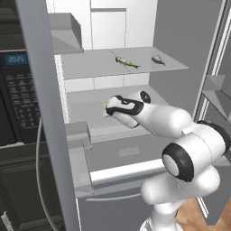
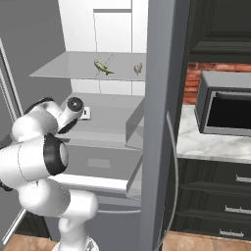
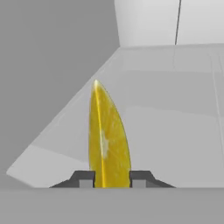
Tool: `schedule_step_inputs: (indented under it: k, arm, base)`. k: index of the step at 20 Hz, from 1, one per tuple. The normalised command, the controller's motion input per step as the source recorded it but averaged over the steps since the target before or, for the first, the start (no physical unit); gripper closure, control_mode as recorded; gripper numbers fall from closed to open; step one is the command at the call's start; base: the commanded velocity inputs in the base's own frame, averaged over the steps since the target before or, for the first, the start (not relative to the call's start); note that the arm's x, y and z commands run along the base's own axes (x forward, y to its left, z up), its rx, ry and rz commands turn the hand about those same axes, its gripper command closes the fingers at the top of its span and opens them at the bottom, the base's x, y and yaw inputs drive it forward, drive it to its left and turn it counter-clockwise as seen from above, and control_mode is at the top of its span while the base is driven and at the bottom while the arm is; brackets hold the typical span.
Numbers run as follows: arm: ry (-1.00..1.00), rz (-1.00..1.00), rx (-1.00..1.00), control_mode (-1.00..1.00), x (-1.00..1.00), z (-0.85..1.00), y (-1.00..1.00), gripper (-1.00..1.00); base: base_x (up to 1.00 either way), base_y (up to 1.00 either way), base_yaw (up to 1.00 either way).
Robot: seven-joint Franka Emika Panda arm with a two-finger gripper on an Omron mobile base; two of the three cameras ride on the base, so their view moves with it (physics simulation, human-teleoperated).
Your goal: Gather the lemon wedge and tomato from the fridge and place them on a tray on the dining counter. Then gather the fishs from the fridge and place them on the other tray.
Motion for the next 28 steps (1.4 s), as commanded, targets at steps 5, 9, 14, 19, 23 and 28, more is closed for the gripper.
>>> schedule_step_inputs:
  k: [5, 9, 14, 19, 23, 28]
  arm:
    - [0.02, 0.00, 0.00, -1.00, -0.46, 0.77, -0.12, 1.00]
    - [0.03, 0.00, 0.00, -1.00, -0.68, 0.51, -0.31, 1.00]
    - [0.00, 0.00, -0.02, -1.00, -0.83, 0.14, -0.46, 1.00]
    - [0.00, 0.00, -0.01, -1.00, -0.75, 0.31, -0.39, 1.00]
    - [0.00, 0.00, -0.04, -1.00, -0.76, 0.34, -0.15, 1.00]
    - [0.01, 0.00, -0.04, -1.00, -0.55, 0.22, 0.00, 1.00]
  base:
    - [0.00, 0.00, 0.00]
    - [0.00, 0.00, 0.00]
    - [0.00, 0.00, 0.00]
    - [0.00, 0.00, 0.00]
    - [0.00, 0.00, 0.00]
    - [0.00, 0.00, 0.00]
